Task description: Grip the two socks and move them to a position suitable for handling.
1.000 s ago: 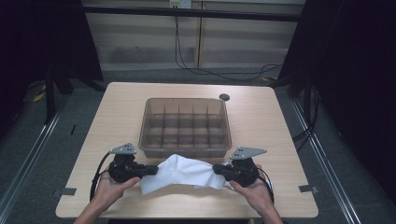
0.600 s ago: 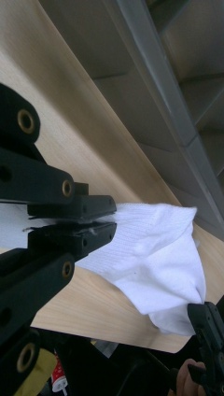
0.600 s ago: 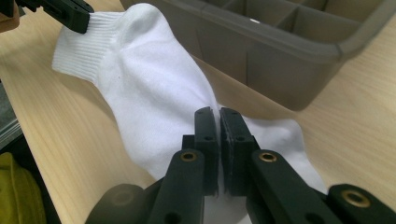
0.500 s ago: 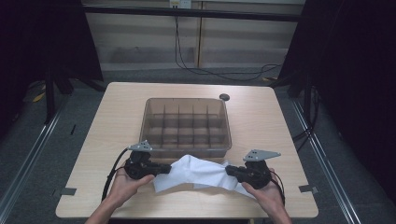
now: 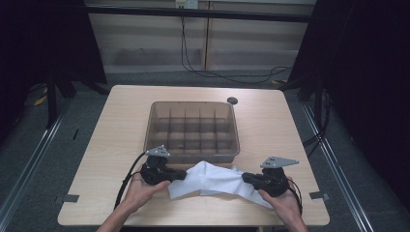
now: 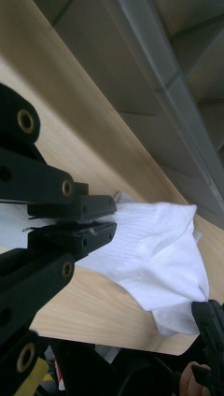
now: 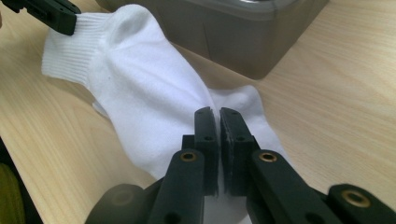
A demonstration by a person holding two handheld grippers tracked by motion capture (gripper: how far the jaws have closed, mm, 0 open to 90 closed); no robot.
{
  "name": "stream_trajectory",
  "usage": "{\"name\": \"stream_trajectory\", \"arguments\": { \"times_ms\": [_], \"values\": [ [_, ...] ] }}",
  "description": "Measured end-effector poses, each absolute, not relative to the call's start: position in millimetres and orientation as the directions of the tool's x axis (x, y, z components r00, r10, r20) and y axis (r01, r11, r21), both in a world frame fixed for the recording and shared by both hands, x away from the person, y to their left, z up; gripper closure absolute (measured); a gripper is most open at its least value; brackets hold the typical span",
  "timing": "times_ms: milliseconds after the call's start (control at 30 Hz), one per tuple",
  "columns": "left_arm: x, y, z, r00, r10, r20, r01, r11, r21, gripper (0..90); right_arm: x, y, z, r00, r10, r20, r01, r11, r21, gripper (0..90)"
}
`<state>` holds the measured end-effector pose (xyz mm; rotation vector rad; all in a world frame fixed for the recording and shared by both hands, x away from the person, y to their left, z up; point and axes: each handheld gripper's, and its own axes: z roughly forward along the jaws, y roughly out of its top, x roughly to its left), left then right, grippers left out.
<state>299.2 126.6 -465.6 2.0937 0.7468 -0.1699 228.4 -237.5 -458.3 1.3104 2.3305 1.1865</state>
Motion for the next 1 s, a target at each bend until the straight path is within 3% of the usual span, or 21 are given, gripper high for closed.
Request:
{"name": "stream_trajectory", "arguments": {
  "times_ms": [433,667,833,1000],
  "values": [
    [303.5,117.3,-486.3,0.796,0.472,-0.379,0.589,-0.455,0.668,83.8,235.4,-240.7,-478.6,-0.556,0.811,0.182,0.657,0.294,0.694,82.9],
    [303.1,121.2,-478.0,0.782,0.503,-0.37,0.592,-0.412,0.693,64.0,234.8,-240.2,-474.2,-0.549,0.823,0.145,0.643,0.306,0.702,67.9],
    [297.6,97.9,-480.5,0.812,0.467,-0.349,0.559,-0.455,0.693,68.9,235.5,-227.4,-469.4,-0.582,0.801,0.139,0.609,0.317,0.727,71.1],
    [291.0,69.1,-482.0,0.855,0.412,-0.314,0.501,-0.504,0.704,75.6,240.8,-210.9,-479.1,-0.61,0.782,0.128,0.62,0.37,0.692,77.2]
  ]
}}
